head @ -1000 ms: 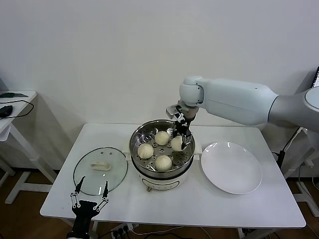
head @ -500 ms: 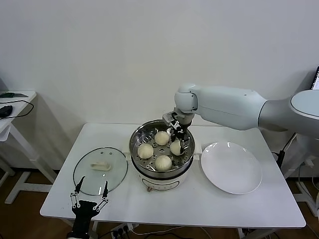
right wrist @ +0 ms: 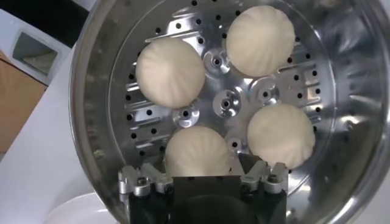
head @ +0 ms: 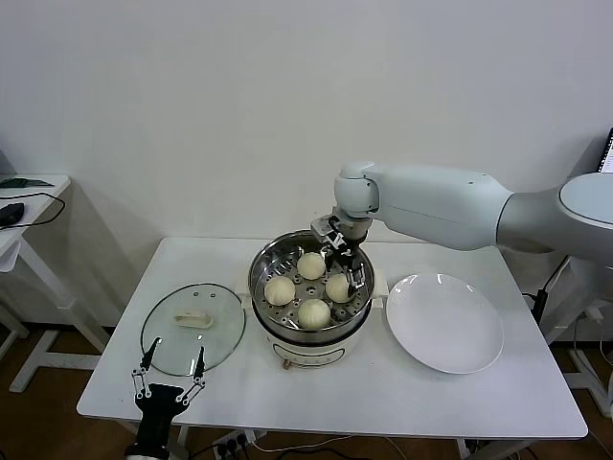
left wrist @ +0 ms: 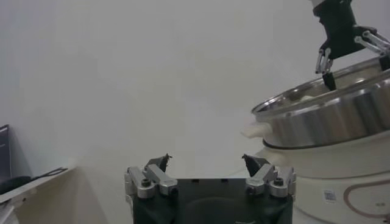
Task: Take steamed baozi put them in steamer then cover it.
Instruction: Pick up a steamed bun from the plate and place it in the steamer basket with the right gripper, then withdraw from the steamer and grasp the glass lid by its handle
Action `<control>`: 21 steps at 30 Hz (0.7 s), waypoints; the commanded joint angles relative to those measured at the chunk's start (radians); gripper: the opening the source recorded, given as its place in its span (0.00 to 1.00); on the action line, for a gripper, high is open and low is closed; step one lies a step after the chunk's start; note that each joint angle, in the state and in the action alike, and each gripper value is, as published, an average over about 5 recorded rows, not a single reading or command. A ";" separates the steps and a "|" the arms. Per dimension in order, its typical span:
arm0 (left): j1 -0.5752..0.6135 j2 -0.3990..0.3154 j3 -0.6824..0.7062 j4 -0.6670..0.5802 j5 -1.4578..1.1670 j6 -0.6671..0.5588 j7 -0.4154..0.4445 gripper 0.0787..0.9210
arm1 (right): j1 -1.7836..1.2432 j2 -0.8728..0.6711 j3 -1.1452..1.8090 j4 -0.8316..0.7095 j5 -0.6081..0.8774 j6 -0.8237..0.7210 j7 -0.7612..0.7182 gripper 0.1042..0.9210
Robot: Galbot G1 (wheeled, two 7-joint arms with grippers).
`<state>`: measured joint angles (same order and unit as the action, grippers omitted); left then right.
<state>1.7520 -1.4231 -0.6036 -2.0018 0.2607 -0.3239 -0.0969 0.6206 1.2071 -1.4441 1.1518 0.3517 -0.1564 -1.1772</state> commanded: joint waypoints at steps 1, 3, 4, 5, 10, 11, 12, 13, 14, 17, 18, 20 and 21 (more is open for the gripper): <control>-0.017 0.004 -0.001 -0.003 0.077 0.028 -0.030 0.88 | 0.030 -0.200 0.152 0.137 0.055 0.044 0.103 0.88; -0.035 0.008 0.002 -0.007 0.135 0.072 -0.077 0.88 | 0.020 -0.269 0.186 0.178 0.102 0.078 0.289 0.88; -0.049 0.011 0.005 -0.008 0.168 0.093 -0.106 0.88 | 0.009 -0.302 0.198 0.199 0.124 0.098 0.409 0.88; -0.065 0.014 0.008 -0.007 0.198 0.110 -0.133 0.88 | -0.009 -0.334 0.215 0.214 0.137 0.118 0.544 0.88; -0.141 0.045 0.015 0.009 0.315 0.162 -0.184 0.88 | -0.221 -0.456 0.439 0.225 0.157 0.244 1.109 0.88; -0.157 0.053 0.017 0.018 0.338 0.170 -0.184 0.88 | -0.282 -0.474 0.515 0.218 0.158 0.271 1.171 0.88; -0.170 0.060 0.018 0.029 0.361 0.177 -0.184 0.88 | -0.350 -0.488 0.598 0.212 0.160 0.297 1.220 0.88; -0.184 0.065 0.020 0.042 0.385 0.183 -0.184 0.88 | -0.424 -0.498 0.685 0.207 0.161 0.321 1.259 0.88; -0.198 0.070 0.022 0.057 0.410 0.188 -0.184 0.88 | -0.507 -0.507 0.780 0.204 0.163 0.344 1.289 0.88; -0.230 0.079 0.023 0.093 0.487 0.208 -0.182 0.88 | -0.763 -0.514 1.071 0.203 0.165 0.396 1.336 0.88; -0.238 0.081 0.021 0.104 0.519 0.215 -0.181 0.88 | -0.844 -0.512 1.160 0.205 0.166 0.409 1.344 0.88; -0.254 0.082 0.013 0.123 0.590 0.229 -0.182 0.88 | -0.997 -0.503 1.325 0.209 0.169 0.427 1.348 0.88; -0.261 0.083 0.010 0.133 0.621 0.234 -0.183 0.88 | -1.064 -0.498 1.396 0.211 0.169 0.435 1.348 0.88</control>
<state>1.6009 -1.3641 -0.5857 -1.9530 0.5710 -0.1712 -0.2334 0.2232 0.8167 -0.8223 1.3255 0.4835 0.1071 -0.2982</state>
